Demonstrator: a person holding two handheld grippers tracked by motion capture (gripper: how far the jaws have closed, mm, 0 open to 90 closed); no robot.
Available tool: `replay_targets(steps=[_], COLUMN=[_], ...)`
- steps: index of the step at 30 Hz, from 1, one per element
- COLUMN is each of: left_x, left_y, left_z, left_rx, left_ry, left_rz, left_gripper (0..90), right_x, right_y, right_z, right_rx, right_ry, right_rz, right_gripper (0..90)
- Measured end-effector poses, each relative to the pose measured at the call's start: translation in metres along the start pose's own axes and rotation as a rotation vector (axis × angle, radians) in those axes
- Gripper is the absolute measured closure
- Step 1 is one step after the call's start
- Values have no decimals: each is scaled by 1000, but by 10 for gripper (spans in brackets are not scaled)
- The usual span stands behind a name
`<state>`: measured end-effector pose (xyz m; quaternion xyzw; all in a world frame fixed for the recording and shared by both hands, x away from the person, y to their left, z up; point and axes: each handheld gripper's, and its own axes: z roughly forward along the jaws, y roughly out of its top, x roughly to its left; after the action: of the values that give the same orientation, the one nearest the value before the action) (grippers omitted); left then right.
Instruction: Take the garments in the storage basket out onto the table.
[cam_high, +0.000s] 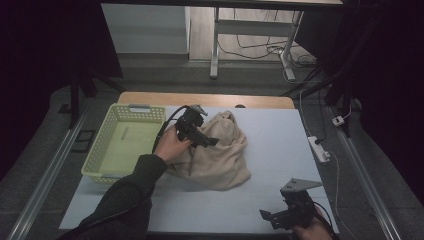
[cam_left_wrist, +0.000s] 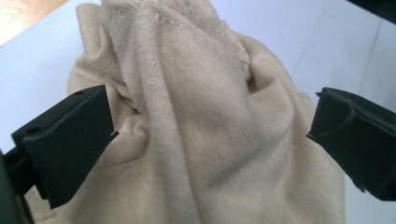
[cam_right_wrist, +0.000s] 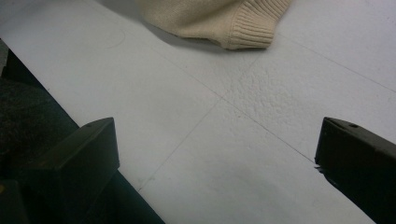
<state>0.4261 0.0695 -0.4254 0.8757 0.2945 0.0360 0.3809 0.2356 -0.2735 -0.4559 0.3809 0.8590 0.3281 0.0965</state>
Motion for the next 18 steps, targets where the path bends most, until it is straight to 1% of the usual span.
replay_targets(steps=[1, 5, 7, 10, 13, 16, 18], left_x=[-1, -2, -2, -2, -4, -6, -7], left_y=[-1, -5, -8, -14, -20, -25, -29], left_z=[-2, -8, -12, -18, -24, -33, -37], left_rx=[-6, -2, -9, -31, -37, -58, -68], left_ry=[-1, 7, 8, -16, -13, -27, -28], left_rz=[-4, 11, 11, -10, -11, -46, -53], left_gripper=[0, 0, 0, 0, 0, 0, 0], right_x=[0, 0, 0, 0, 0, 0, 0], right_y=[0, 0, 0, 0, 0, 0, 0], right_z=[0, 0, 0, 0, 0, 0, 0], right_rx=[0, 0, 1, 2, 0, 1, 3], right_ry=[1, 2, 1, 1, 4, 4, 3], right_rz=[2, 3, 3, 4, 7, 8, 6], right_gripper=[0, 0, 0, 0, 0, 0, 0])
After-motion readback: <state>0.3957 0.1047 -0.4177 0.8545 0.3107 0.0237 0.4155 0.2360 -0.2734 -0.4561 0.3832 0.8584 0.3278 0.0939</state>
